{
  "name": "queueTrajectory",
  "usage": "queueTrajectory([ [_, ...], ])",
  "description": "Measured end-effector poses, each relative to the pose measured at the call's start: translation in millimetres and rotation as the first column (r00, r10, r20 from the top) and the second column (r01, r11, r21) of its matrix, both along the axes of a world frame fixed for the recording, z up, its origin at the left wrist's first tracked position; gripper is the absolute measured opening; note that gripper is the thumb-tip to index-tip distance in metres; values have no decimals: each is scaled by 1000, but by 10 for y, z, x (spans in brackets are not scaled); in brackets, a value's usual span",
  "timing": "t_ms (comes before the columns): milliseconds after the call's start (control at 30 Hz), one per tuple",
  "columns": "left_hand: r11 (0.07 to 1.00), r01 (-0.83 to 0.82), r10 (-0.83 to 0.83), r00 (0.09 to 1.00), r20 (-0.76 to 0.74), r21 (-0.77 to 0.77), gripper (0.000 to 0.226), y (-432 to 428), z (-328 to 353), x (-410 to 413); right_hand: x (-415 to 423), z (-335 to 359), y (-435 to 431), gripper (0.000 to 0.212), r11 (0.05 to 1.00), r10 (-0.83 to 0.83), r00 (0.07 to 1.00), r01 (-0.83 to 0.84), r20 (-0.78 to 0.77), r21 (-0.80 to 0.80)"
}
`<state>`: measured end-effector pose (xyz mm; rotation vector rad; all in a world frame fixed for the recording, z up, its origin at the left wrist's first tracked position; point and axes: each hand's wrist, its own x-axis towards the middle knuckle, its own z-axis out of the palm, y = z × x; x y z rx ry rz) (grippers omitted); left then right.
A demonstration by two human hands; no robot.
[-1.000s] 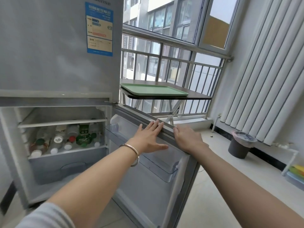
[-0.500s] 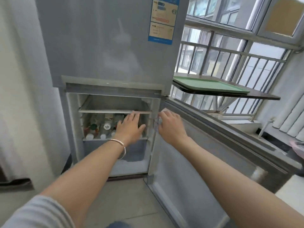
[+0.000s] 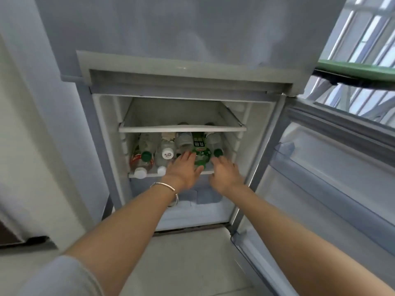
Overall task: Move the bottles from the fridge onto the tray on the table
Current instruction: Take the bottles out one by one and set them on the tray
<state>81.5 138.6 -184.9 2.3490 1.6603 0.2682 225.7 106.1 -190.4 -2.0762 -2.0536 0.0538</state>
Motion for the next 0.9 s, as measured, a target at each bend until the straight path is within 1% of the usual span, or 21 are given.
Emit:
queueTrajectory([
  [67,1000,18,-18,1000,6,-15,64,194,-98,40,53,-49,206,44,997,-74,996,73,-50,-23],
  [200,999,41,-41,999,9,8,63,442,-222,143,156,-50,635,52,979,-202,965,196,-168,-50],
  [267,999,43,-43,999,7,0,64,540,-277,170,197,-80,885,55,967,-256,932,244,-257,-81],
  [333,999,36,-37,999,9,35,63,641,-326,166,223,-132,1132,55,949,-316,881,293,-352,-119],
  [400,996,31,-31,1000,-3,89,64,713,-356,138,233,-207,1299,47,933,-356,810,330,-465,-141],
  [467,987,37,-29,998,-56,157,64,751,-392,111,225,-289,1351,31,925,-363,761,362,-538,-112],
  [500,983,42,-29,996,-80,176,64,759,-401,103,208,-311,1334,30,926,-354,765,367,-537,-88],
  [567,984,44,-28,995,-96,170,65,750,-402,107,170,-335,1237,43,937,-313,811,350,-495,-20],
  [633,991,36,-26,996,-82,131,67,733,-383,115,128,-314,1069,56,949,-248,875,306,-416,77],
  [667,993,30,-22,997,-74,113,69,724,-363,123,110,-298,978,58,955,-205,911,266,-358,129],
  [733,996,23,-18,998,-57,90,71,720,-330,139,67,-251,810,53,964,-119,966,168,-229,206],
  [800,997,14,-12,999,-30,73,73,689,-292,153,35,-181,671,46,963,-26,991,60,-133,262],
  [833,998,9,-9,1000,-6,68,75,672,-269,158,24,-132,606,43,960,16,994,14,-105,280],
  [900,998,0,-4,999,54,69,78,655,-230,178,2,-21,501,39,950,72,992,-36,-104,311],
])
